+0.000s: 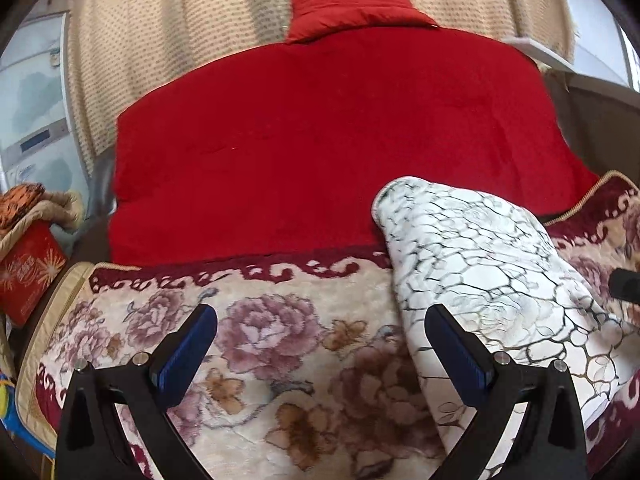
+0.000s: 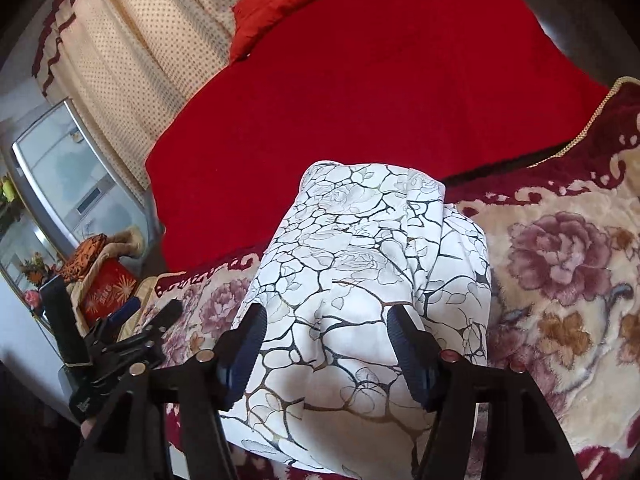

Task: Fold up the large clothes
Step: 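Press the coat roll flat with both open grippers along its length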

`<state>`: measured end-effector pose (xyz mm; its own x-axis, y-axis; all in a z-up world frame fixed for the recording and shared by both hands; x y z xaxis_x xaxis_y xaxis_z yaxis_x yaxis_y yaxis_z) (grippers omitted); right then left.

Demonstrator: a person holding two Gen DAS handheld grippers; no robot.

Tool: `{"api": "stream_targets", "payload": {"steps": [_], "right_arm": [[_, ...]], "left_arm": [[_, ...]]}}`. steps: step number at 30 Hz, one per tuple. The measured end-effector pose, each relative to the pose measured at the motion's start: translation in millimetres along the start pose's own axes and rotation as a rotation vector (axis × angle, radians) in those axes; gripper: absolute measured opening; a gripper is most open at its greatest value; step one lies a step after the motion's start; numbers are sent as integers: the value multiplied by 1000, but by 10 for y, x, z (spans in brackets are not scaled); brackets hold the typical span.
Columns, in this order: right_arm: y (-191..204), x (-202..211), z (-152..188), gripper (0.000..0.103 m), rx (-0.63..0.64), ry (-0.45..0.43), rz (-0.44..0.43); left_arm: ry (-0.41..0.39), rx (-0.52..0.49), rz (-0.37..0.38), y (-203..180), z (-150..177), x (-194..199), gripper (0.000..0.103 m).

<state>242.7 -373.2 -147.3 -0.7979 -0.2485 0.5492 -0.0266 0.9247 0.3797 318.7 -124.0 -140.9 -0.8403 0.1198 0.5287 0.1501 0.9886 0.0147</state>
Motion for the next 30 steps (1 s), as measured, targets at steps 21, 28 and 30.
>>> {"api": "stream_targets", "payload": {"steps": [21, 28, 30], "right_arm": [[244, 5, 53, 66, 71, -62, 44], [173, 57, 51, 66, 64, -69, 54], [127, 90, 48, 66, 54, -72, 58]], "left_arm": [[-7, 61, -38, 339, -13, 68, 103], [-6, 37, -30, 207, -1, 56, 103], [-3, 29, -26, 157, 5, 44, 103]]}}
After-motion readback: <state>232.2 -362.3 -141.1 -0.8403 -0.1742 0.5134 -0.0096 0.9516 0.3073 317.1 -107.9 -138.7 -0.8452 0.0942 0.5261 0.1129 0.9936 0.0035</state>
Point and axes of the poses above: each gripper's, at about its wrist camera, not at the fingertips, and x roughly against the way its jaws point, y to its left, z to its underside, the point moved 1 cm from there along -x, roughly the way its jaws point, and after that the axes turned 9 degrees about x, right-handed, at the moved point
